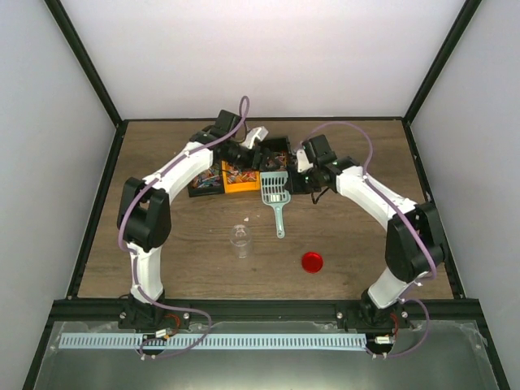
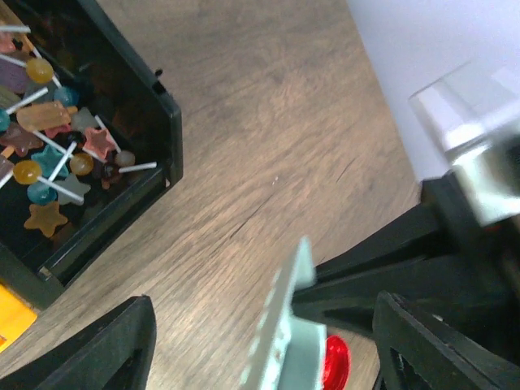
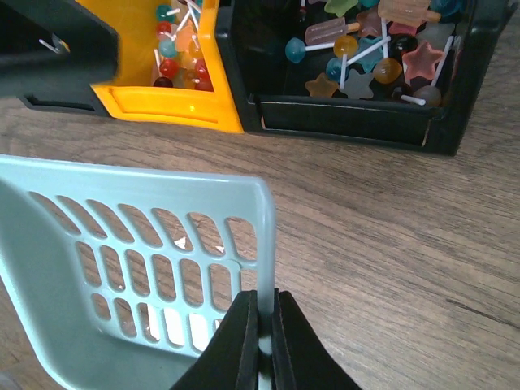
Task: Pack the candies
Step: Pick up the spatula from the center of the board.
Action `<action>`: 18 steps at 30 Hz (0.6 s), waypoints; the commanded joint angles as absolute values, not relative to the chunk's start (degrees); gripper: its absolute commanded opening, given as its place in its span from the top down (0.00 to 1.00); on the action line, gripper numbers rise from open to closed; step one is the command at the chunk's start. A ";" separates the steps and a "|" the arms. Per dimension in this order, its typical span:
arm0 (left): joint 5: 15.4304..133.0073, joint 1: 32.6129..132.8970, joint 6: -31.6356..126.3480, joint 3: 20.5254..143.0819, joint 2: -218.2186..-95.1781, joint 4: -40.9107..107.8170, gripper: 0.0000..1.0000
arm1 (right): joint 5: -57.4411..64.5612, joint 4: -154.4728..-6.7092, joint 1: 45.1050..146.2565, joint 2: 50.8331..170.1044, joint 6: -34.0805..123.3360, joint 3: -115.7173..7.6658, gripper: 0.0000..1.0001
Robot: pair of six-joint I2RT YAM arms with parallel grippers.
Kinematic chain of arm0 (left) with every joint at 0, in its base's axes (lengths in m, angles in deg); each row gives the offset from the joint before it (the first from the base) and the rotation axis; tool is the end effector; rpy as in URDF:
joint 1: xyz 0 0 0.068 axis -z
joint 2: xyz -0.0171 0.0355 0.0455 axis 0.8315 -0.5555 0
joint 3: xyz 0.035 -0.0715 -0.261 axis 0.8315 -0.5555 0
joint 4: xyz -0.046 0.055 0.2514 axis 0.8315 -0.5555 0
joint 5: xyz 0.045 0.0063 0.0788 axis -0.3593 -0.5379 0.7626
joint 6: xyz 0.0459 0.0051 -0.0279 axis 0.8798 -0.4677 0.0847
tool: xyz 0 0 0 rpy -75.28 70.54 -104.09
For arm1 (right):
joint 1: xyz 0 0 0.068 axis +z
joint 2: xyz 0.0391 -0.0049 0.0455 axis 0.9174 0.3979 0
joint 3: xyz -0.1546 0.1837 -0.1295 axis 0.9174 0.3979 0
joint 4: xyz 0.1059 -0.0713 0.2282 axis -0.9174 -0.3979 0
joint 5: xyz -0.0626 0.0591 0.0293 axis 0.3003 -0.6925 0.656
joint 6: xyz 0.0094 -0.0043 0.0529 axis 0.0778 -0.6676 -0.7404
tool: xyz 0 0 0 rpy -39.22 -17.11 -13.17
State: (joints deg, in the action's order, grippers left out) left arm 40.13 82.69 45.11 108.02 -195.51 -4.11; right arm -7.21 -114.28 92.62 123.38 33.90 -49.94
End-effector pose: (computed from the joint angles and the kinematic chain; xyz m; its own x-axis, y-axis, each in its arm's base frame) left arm 0.3861 -0.2188 0.2669 -0.8472 0.2241 -0.4816 0.5189 0.5434 -0.6599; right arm 0.3067 0.1626 0.2487 -0.8887 -0.1163 -0.4435 -0.3196 0.8508 0.4171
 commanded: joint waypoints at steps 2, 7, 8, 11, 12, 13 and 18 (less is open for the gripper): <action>38.96 82.44 45.77 104.91 -193.08 -2.71 0.34 | -6.18 -115.42 92.77 119.82 35.69 -51.92 0.99; 39.35 82.52 44.72 103.10 -192.02 -0.71 0.43 | -7.49 -115.24 92.75 119.33 35.40 -51.62 0.99; 38.79 82.46 44.36 103.14 -192.03 -0.44 0.44 | -7.75 -115.15 92.79 119.24 35.34 -51.42 0.99; 37.57 82.70 43.79 103.32 -191.87 0.02 0.50 | -8.04 -115.24 92.75 119.21 35.31 -50.98 0.99; 37.41 82.79 43.74 103.31 -191.79 0.00 0.53 | -8.02 -115.16 92.75 119.21 35.23 -50.84 0.99; 37.38 82.80 43.67 103.19 -191.72 -0.01 0.56 | -8.01 -115.07 92.79 119.14 35.21 -50.70 0.99; 35.98 82.80 43.60 102.34 -191.43 0.08 0.65 | -8.45 -114.54 92.74 119.31 35.01 -50.54 0.99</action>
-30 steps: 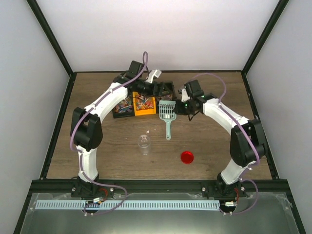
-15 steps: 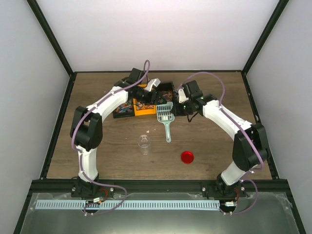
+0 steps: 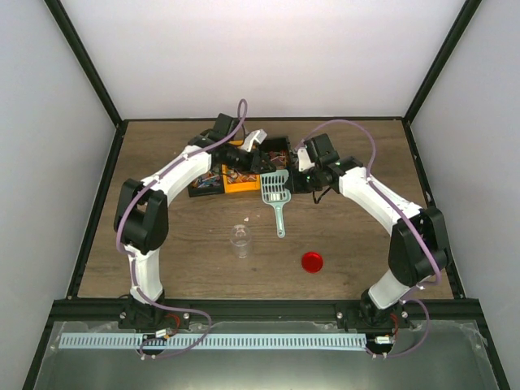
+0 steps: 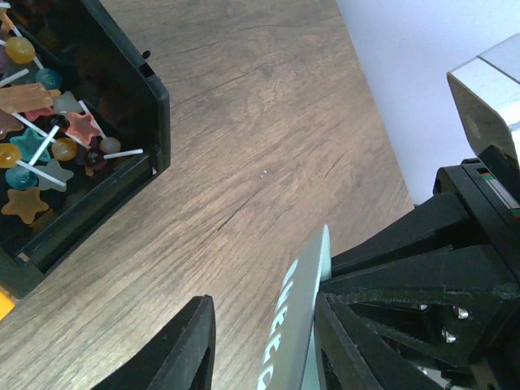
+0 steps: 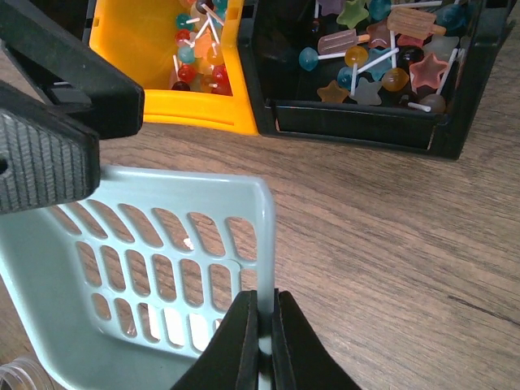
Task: Pack the candies
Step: Pick up the spatula from the center of the board.
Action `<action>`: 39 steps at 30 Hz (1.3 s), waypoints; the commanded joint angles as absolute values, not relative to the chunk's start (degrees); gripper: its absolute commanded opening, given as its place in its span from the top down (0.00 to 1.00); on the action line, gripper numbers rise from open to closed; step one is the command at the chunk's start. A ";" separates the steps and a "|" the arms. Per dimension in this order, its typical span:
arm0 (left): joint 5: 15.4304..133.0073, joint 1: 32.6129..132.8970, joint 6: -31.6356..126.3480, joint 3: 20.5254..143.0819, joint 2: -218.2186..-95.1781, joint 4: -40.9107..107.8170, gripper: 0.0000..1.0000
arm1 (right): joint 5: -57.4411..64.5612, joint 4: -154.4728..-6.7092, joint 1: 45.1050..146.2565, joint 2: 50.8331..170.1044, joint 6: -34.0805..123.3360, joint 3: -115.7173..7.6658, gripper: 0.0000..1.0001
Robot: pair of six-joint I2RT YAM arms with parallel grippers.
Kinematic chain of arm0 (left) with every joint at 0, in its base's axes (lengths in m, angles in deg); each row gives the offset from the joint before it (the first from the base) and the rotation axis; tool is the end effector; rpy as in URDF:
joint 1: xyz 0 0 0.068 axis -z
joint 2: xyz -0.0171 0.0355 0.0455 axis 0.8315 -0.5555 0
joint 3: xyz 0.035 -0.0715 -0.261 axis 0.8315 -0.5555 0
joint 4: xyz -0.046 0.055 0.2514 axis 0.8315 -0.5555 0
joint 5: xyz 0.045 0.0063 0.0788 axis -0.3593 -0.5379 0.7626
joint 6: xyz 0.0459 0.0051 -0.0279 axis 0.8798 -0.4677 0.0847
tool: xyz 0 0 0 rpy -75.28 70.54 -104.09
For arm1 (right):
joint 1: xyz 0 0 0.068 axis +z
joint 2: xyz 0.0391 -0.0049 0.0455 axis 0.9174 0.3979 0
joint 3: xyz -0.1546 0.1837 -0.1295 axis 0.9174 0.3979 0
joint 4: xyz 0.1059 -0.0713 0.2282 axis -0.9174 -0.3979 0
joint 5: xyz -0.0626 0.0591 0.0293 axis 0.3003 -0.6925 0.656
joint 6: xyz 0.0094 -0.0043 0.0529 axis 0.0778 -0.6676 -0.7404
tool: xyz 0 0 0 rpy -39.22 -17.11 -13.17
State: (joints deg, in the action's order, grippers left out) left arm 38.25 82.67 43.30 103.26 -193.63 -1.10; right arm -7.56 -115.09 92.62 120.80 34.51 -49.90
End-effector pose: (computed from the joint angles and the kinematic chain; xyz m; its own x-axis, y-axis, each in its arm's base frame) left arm 0.3777 -0.2154 0.2584 -0.8632 0.2133 -0.4575 0.4963 0.5239 -0.6922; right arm 0.2997 0.1594 0.2622 -0.8734 -0.1202 -0.4720 -0.3422 0.8410 0.4191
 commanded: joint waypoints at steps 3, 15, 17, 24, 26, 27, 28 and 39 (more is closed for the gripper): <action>34.87 82.94 43.56 102.10 -191.51 0.05 0.69 | -8.87 -114.67 92.75 119.69 35.14 -50.62 0.99; 36.55 83.85 43.56 101.73 -191.10 -0.19 0.96 | -11.37 -114.02 92.75 120.96 34.46 -51.63 0.99; 38.20 83.83 42.53 101.22 -190.42 1.22 0.96 | -11.55 -113.95 92.75 121.41 34.12 -51.90 0.99; 38.65 83.85 38.15 97.63 -188.83 7.28 0.96 | -8.58 -113.97 92.62 122.01 31.86 -52.78 0.84; 38.48 83.77 36.55 96.06 -188.58 9.23 0.96 | -6.70 -114.31 92.26 121.77 30.25 -52.93 0.75; 38.51 83.75 35.35 95.09 -188.12 10.86 0.96 | -5.23 -114.54 91.77 121.48 28.63 -52.80 0.73; 38.53 83.73 33.45 94.16 -187.78 12.68 0.96 | -5.18 -114.25 90.77 120.89 25.92 -52.15 0.73; 36.74 83.34 25.51 92.25 -189.01 23.08 0.96 | -12.51 -99.82 79.35 110.37 13.64 -39.81 0.23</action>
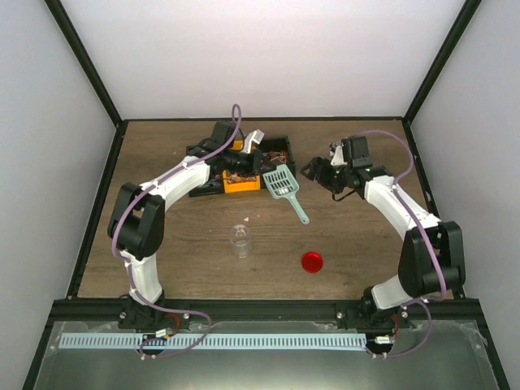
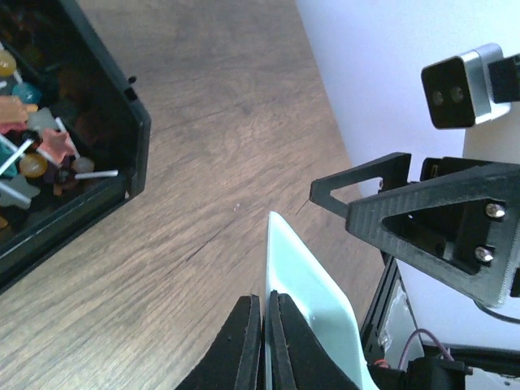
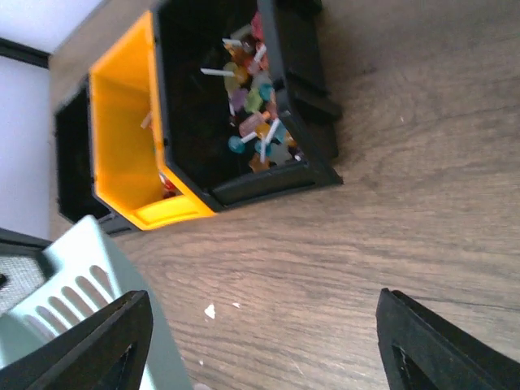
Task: Pack the candies
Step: Pick up the spatula from the center of the board.
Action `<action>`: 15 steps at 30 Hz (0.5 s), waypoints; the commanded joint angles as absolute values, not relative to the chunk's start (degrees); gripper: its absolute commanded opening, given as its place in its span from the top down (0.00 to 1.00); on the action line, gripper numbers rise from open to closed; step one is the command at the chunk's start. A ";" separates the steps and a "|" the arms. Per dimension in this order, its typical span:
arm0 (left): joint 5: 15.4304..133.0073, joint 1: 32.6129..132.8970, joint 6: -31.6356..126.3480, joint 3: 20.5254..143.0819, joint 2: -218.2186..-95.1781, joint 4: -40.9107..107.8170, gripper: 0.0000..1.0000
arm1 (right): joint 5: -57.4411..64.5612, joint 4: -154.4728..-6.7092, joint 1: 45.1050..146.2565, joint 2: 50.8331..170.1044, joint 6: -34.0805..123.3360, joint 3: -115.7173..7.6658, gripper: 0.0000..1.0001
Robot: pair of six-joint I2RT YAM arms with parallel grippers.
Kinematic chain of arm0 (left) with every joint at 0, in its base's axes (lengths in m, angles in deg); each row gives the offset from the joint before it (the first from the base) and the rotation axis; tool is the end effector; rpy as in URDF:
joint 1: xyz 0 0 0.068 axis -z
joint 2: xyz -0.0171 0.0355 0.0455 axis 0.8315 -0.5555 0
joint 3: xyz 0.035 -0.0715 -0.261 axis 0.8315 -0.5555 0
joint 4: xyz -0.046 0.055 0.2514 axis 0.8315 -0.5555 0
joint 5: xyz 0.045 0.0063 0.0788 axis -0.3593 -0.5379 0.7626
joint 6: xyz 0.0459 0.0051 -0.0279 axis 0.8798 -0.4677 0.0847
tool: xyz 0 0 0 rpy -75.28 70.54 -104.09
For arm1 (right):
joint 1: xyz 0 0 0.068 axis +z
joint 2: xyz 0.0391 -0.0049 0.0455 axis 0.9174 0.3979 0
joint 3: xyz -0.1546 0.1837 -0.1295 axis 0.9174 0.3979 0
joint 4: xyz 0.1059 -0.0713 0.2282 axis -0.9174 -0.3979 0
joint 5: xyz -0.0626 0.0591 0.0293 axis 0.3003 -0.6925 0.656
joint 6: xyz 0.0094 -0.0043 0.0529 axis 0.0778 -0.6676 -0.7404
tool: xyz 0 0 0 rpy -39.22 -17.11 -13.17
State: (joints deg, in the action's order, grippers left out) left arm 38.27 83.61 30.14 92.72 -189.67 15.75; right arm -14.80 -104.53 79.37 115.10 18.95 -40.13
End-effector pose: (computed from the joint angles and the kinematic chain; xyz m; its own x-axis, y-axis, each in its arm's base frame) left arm 0.3666 -0.2177 0.2485 -0.8937 0.0737 -0.4426 0.4190 0.4905 -0.7641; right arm 0.3075 0.0860 0.2527 -0.8753 0.2960 -0.3824 -0.0147 0.7741 0.6329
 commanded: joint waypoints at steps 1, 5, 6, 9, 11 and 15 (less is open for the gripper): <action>36.57 83.25 24.14 91.99 -188.96 24.97 0.96 | -10.25 -99.48 79.19 108.94 12.76 -39.67 0.17; 36.09 83.10 21.58 92.34 -188.72 29.37 0.96 | -11.56 -92.06 75.95 103.20 7.37 -37.46 0.00; 36.23 83.08 21.40 92.67 -188.70 29.75 0.96 | -16.01 -88.02 74.32 102.05 4.43 -35.72 0.00; 36.95 82.91 19.31 93.10 -188.51 32.44 0.96 | -29.32 -72.42 68.84 101.60 -7.57 -29.56 0.07; 37.67 82.74 15.73 92.64 -188.33 35.86 0.96 | -35.27 -63.33 67.17 102.52 -12.83 -26.59 0.13; 39.27 82.34 12.36 92.90 -187.92 41.01 0.96 | -38.75 -58.12 66.81 103.75 -13.93 -26.13 0.22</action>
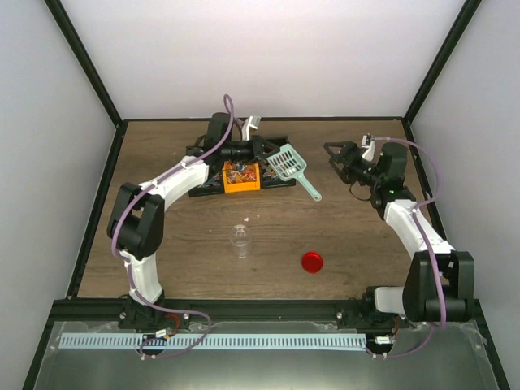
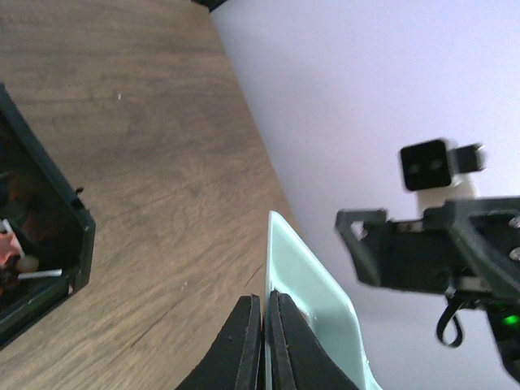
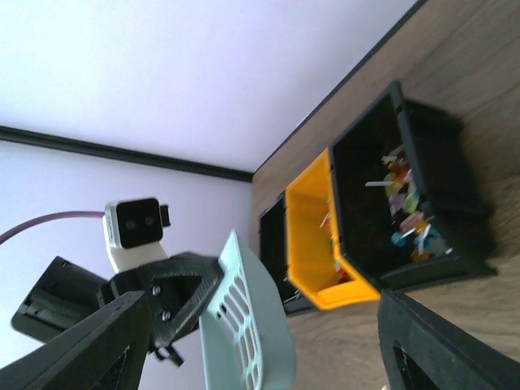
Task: Pack the candies
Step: Pick up the spatula from the center of the board.
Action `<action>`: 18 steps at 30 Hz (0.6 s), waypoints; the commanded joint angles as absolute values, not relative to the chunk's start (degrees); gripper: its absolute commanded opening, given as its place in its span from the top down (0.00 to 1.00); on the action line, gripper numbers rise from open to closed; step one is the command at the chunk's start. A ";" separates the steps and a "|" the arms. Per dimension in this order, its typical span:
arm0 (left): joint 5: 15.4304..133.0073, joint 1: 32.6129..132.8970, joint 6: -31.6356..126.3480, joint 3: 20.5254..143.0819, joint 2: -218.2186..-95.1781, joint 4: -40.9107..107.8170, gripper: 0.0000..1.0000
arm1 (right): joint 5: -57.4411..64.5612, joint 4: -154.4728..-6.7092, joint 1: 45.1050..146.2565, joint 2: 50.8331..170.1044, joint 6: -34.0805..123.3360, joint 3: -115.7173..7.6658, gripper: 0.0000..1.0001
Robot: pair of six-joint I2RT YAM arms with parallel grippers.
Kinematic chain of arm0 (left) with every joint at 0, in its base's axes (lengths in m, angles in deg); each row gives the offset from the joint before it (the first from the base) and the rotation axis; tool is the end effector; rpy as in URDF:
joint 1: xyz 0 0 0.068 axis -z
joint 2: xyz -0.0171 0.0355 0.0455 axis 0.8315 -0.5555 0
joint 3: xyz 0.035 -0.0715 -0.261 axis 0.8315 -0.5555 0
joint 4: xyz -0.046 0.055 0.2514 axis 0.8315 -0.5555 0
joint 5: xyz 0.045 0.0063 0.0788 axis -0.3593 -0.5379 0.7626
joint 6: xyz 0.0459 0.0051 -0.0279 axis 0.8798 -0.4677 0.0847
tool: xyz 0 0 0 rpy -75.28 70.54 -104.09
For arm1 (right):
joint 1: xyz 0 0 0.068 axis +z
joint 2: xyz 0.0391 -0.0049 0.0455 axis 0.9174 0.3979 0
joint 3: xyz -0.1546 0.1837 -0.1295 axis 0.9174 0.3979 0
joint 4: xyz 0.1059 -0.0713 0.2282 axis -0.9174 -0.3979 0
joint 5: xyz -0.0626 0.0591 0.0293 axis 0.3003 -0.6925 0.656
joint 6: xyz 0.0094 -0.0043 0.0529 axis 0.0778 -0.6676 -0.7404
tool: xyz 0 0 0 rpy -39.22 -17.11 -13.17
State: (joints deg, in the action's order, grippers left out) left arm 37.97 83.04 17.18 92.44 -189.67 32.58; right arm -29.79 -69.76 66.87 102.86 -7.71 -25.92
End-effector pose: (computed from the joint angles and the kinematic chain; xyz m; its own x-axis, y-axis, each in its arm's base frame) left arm 0.3822 -0.2209 0.2714 -0.8682 -0.0936 -0.4873 0.4202 0.3838 -0.8223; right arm 0.2886 0.0250 0.2861 -0.6845 0.6443 -0.3411 -0.0934 0.3865 0.9175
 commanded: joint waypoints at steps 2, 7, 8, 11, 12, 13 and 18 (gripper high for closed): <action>39.62 81.96 10.03 92.87 -187.75 44.21 0.96 | -37.48 -59.69 66.82 103.20 -12.45 -26.29 0.08; 43.57 81.66 7.25 92.59 -187.47 49.65 0.96 | -38.77 -57.16 66.90 103.23 -13.96 -24.76 0.14; 44.23 81.66 6.83 92.17 -187.39 50.94 0.96 | -39.08 -55.63 66.91 103.29 -15.06 -23.89 0.18; 45.27 81.59 4.06 91.40 -187.73 54.80 0.96 | -40.05 -53.81 66.93 103.78 -16.60 -23.00 0.29; 45.29 81.59 2.96 91.31 -188.04 56.12 0.96 | -40.50 -53.37 66.95 103.95 -16.84 -22.99 0.29; 45.44 81.63 1.63 91.13 -188.35 57.43 0.96 | -40.76 -52.96 66.99 104.09 -17.11 -23.05 0.30; 47.05 81.69 0.45 89.70 -188.70 61.50 0.96 | -41.86 -52.07 67.58 105.04 -18.07 -23.83 0.37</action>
State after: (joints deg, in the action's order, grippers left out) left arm 45.03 81.73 2.25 90.84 -189.65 55.40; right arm -39.85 -55.29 67.11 104.02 -16.78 -22.88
